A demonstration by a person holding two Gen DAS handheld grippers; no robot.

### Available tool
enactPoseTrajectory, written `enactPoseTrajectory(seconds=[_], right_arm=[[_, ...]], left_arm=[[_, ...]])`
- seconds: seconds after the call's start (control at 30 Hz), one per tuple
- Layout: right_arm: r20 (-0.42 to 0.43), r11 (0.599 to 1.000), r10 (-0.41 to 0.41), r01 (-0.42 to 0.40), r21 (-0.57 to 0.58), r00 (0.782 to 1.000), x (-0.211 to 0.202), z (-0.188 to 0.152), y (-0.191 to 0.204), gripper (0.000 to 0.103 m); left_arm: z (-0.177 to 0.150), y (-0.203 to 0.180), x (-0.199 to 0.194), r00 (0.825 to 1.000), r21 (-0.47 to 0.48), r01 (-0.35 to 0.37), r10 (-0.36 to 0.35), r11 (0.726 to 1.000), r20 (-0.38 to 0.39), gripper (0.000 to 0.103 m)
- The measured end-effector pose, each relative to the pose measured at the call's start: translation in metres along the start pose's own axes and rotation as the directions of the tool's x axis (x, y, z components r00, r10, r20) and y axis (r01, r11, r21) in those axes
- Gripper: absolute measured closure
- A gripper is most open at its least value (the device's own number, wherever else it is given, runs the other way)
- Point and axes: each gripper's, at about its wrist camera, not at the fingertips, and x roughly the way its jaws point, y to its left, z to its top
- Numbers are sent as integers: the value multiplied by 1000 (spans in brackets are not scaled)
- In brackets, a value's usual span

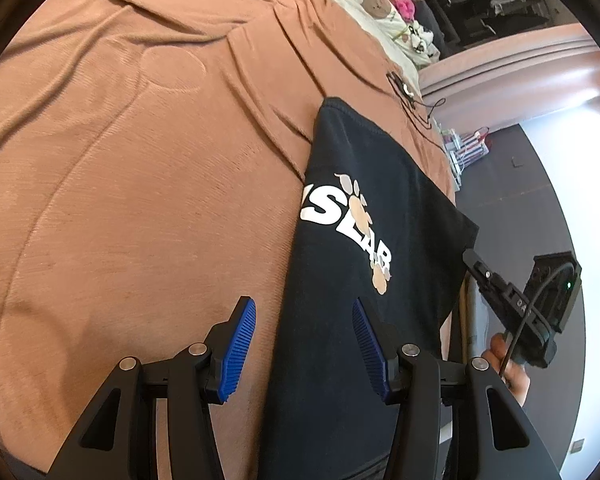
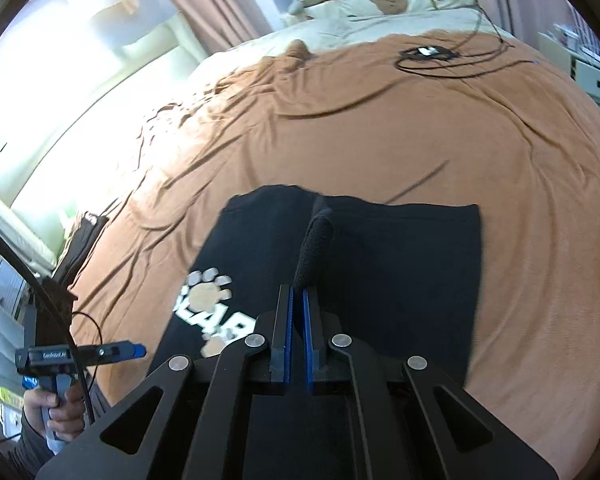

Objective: Fold small clothes

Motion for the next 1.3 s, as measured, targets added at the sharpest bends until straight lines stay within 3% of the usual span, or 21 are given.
enactPoseTrajectory(seconds=[0.37, 0.57, 0.67, 0.73, 0.77, 0.8, 1.0, 1.13, 1.3], right_arm=[[-82, 997, 51, -55, -54, 995, 11, -28, 34, 102], [-217, 993, 100, -111, -35, 971, 26, -39, 41, 99], [-220, 989, 134, -143, -24, 966, 17, -33, 36, 97], [-203, 987, 150, -158, -22, 968, 5, -29, 30, 79], [-191, 987, 155, -162, -20, 969, -1, -28, 27, 59], [-171, 987, 154, -160, -21, 973, -7, -26, 24, 45], [-51, 999, 38, -37, 25, 998, -27, -10, -15, 44], [-65, 996, -55, 59, 72, 996, -12, 3, -47, 44], [-113, 991, -109, 116, 62, 988, 21, 18, -50, 44]], left_arm=[[-2, 1, -20, 1000, -7, 19, -19, 1000, 24, 50], [1, -8, -17, 1000, 12, 19, -19, 1000, 18, 50], [3, -14, -17, 1000, 29, 15, -16, 999, 19, 50], [3, -17, -16, 1000, 36, 12, -12, 999, 20, 50], [2, -17, -16, 1000, 39, 11, -11, 999, 19, 50], [2, -18, -15, 1000, 41, 9, -10, 999, 18, 50], [0, -21, -4, 1000, 49, -12, 12, 999, 0, 50], [-1, -20, 3, 999, 54, -31, 32, 998, -7, 50], [0, -15, 9, 999, 46, -50, 51, 998, -19, 50]])
